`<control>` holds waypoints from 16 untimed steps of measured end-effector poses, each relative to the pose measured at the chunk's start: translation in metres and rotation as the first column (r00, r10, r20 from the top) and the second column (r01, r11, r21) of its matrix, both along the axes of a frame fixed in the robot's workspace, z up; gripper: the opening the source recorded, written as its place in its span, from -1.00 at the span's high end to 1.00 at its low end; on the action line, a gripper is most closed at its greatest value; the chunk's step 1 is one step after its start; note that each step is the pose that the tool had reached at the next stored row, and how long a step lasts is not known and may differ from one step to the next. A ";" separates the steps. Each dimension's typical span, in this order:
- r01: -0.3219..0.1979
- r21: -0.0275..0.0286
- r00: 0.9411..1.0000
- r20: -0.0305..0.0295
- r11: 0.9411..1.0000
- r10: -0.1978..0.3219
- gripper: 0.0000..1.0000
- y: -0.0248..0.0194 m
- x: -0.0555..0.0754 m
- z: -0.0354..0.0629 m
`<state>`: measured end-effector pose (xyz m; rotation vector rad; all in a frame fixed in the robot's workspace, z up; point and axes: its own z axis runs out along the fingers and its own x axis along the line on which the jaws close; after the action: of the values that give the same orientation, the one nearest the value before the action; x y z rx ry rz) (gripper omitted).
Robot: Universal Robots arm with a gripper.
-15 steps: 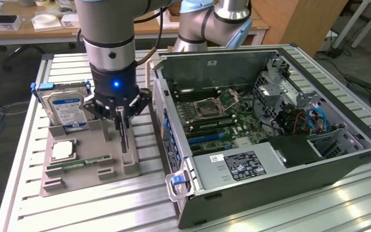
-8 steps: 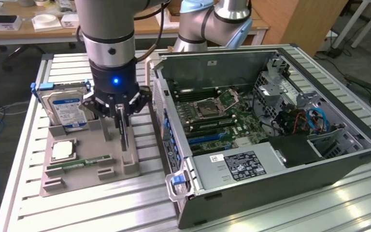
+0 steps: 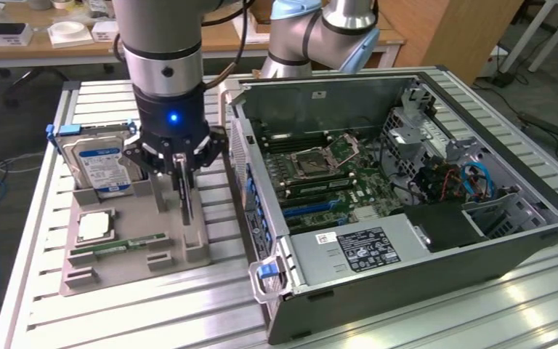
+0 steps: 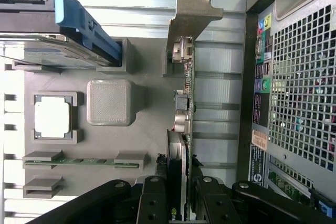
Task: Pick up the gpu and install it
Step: 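Pick up the gpu and move the gpu toward the slot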
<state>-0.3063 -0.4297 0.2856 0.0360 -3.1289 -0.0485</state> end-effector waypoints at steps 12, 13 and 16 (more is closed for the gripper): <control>0.000 0.000 1.000 0.000 1.000 0.000 0.47 0.0000 0.000 0.0096; 0.000 0.000 1.000 0.000 1.000 0.000 0.47 0.0000 0.000 0.0104; 0.000 0.000 1.000 0.000 1.000 0.000 0.47 0.0000 0.000 0.0127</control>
<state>-0.3063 -0.4297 0.2983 0.0360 -3.1288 -0.0486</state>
